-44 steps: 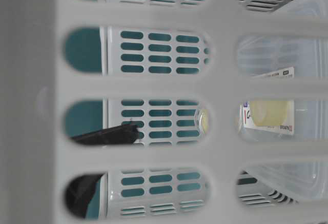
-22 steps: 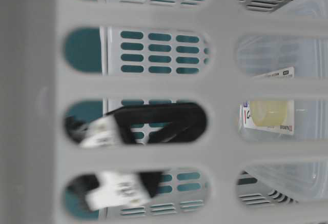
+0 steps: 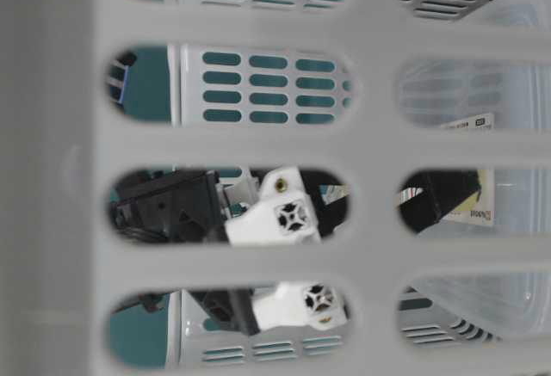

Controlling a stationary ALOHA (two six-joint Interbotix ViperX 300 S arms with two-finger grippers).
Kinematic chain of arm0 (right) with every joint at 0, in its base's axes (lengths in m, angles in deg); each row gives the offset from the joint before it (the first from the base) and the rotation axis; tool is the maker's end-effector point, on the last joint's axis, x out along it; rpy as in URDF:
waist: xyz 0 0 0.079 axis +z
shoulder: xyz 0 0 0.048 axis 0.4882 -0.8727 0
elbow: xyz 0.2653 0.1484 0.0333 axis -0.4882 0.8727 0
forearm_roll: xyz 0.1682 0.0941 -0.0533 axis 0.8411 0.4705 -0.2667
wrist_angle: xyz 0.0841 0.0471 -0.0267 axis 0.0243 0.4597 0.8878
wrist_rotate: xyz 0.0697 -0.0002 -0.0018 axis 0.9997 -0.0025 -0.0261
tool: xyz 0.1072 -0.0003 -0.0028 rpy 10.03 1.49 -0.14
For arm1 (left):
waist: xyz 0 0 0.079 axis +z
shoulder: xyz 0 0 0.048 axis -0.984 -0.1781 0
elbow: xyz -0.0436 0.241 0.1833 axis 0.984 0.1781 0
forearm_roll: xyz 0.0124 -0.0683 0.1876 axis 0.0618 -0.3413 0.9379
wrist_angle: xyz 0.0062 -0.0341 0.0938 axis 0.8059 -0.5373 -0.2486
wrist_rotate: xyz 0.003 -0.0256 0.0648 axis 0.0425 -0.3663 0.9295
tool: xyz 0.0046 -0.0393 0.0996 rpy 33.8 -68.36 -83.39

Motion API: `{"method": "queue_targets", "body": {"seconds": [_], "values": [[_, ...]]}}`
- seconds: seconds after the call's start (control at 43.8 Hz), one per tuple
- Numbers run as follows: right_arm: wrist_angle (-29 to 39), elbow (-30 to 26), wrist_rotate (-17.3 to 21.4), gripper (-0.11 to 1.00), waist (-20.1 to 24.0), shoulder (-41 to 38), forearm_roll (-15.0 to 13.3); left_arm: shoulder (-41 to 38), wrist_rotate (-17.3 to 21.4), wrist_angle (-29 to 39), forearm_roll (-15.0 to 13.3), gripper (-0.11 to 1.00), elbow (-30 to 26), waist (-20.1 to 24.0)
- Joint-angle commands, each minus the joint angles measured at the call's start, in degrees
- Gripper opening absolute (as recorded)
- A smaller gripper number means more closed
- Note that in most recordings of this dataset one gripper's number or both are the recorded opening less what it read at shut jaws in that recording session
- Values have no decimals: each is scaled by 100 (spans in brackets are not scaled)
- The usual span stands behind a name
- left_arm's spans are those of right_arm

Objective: Pick up the cellophane tape from the shopping basket with the left arm.
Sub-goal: 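Lower the open left gripper around the cellophane tape roll, then close the left gripper on the tape roll's edge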

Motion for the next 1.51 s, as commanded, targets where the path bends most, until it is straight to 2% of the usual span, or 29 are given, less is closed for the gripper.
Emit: {"method": "queue_targets", "body": {"seconds": [0.0, 0.251, 0.319, 0.433, 0.616, 0.776, 1.163, 1.3, 1.483], "values": [[-26, -105, 9, 77, -9, -26, 26, 0, 9, -44, 18, 88, -88, 9], [-26, -97, 9, 76, -9, -26, 26, -44, 0, -44, 18, 84, -70, 0], [-26, -97, 9, 76, -9, -26, 35, -44, 9, -44, 18, 76, -79, 0], [-18, -88, 18, 76, -9, -26, 26, 9, 9, -9, 18, 49, -88, -18], [-18, -105, 18, 76, -9, -18, 35, 308, 44, 26, 18, 50, -141, -18], [-18, -105, 26, 76, -9, -9, 35, 606, 44, 193, 18, 50, -457, -26], [-26, -88, 123, 76, -9, 0, 35, 721, 44, 2013, 18, 50, -1978, 9], [-18, -88, 123, 76, -9, 0, 35, 686, 44, 2250, 18, 50, -2215, 18], [-26, -88, 123, 76, -9, 0, 35, 677, 44, 2338, 18, 50, -2215, 35]]}}
